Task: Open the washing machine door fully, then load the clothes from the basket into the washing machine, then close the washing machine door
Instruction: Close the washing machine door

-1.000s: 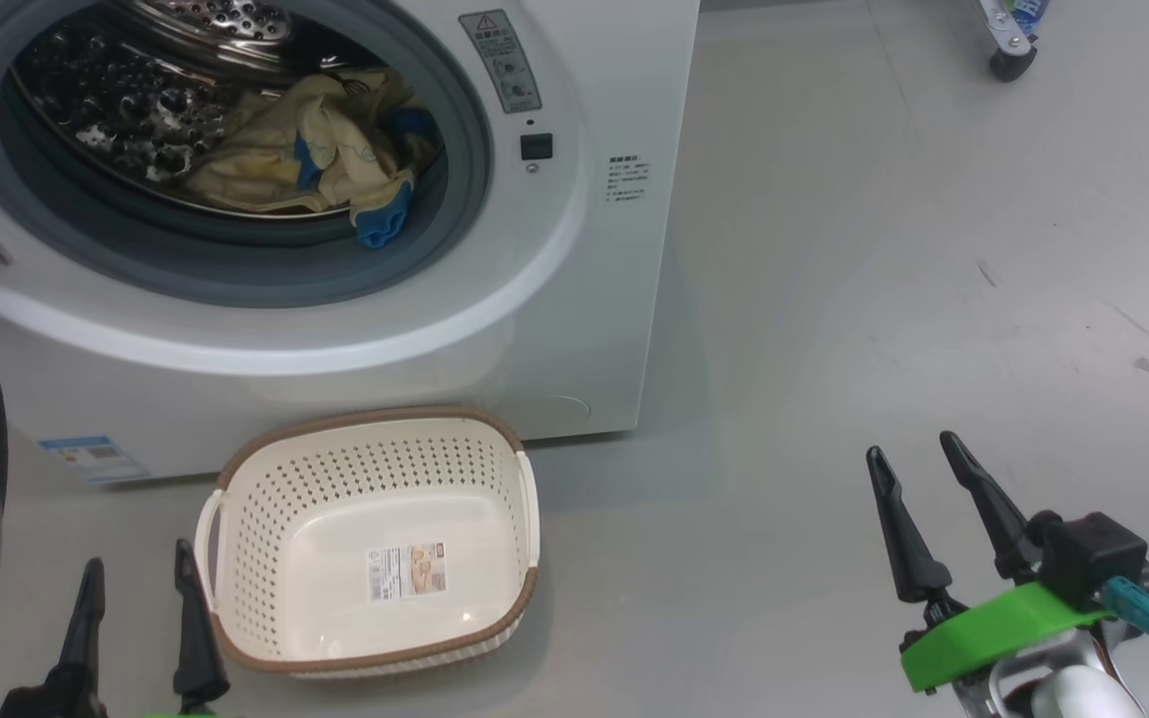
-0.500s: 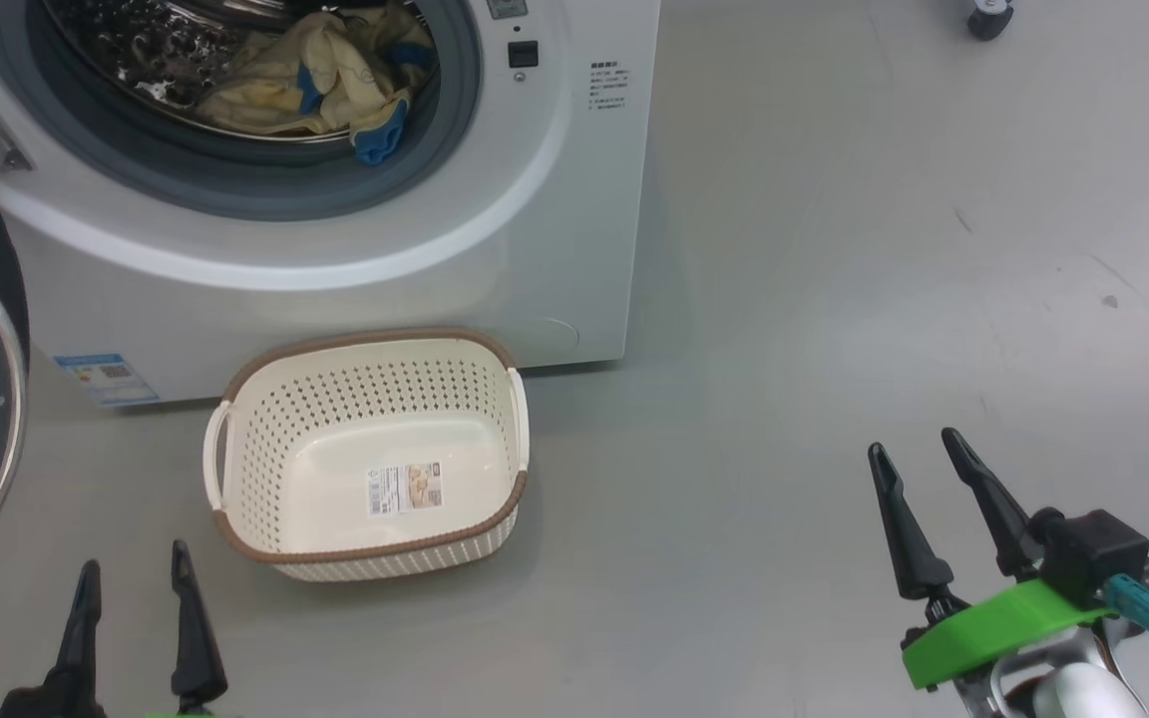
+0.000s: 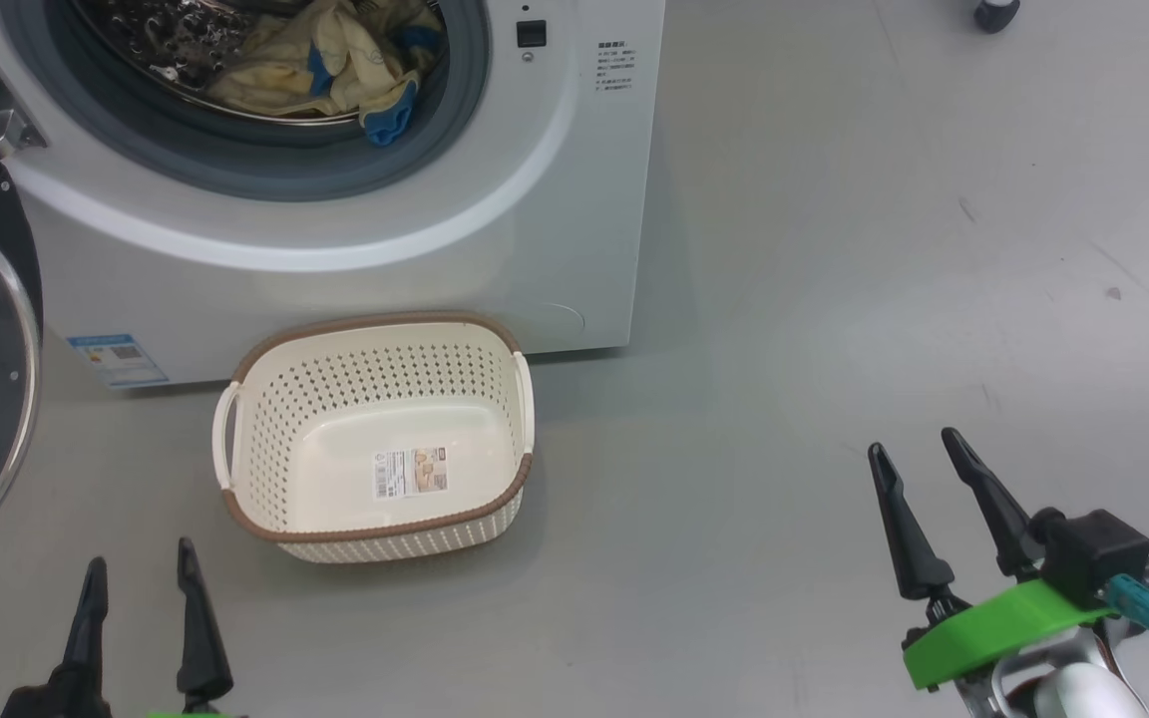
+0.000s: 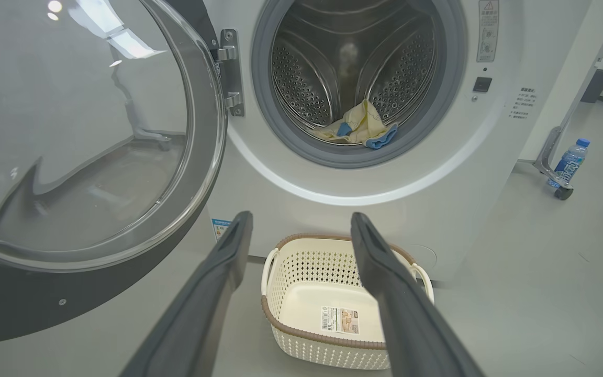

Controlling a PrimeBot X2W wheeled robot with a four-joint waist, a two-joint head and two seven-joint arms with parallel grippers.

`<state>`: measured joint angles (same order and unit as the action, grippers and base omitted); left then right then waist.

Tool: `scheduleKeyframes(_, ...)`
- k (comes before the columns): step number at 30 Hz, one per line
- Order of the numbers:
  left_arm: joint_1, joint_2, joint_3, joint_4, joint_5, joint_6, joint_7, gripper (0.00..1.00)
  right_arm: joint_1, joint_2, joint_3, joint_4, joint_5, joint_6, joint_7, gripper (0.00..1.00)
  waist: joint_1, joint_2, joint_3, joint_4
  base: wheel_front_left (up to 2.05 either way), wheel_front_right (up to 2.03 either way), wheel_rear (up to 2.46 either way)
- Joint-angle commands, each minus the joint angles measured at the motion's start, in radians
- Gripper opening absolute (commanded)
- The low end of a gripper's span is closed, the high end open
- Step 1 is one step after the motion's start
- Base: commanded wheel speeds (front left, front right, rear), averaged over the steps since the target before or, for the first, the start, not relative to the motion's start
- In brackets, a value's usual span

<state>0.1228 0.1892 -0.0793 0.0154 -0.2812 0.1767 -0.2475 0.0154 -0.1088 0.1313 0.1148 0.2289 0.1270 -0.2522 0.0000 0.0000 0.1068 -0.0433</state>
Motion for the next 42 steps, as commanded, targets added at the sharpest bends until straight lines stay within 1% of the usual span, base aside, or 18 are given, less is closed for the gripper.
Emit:
scheduleKeyframes(1,-0.035,0.005,0.038,-0.036,0.011,0.001,-0.014,1.00,-0.031,-0.013,0.014,-0.034,0.002,0.004,-0.010,1.00,0.0000,0.0000,0.000,0.001,0.00,0.00,0.00)
scheduleKeyframes(14,-0.025,-0.011,0.046,-0.040,0.012,0.001,-0.014,1.00,-0.033,-0.013,0.012,-0.036,-0.004,0.004,-0.010,1.00,0.0000,0.0000,0.000,0.024,0.00,0.00,0.00)
scheduleKeyframes(24,-0.028,-0.023,0.047,-0.035,0.010,0.002,-0.014,1.00,-0.026,-0.016,0.007,-0.038,-0.006,0.004,-0.010,1.00,0.0000,0.0000,-0.005,0.083,0.00,0.00,0.00)
scheduleKeyframes(30,-0.024,-0.032,0.054,-0.032,0.004,0.002,-0.014,1.00,-0.026,-0.018,0.014,-0.038,-0.005,0.004,-0.010,1.00,0.0000,0.0000,-0.009,0.140,0.00,0.00,0.00)
scheduleKeyframes(42,-0.011,-0.052,0.063,-0.025,-0.002,-0.007,-0.014,1.00,-0.020,-0.029,0.022,-0.035,-0.005,0.004,-0.010,1.00,0.0000,0.0000,-0.019,0.273,0.00,0.00,0.00)
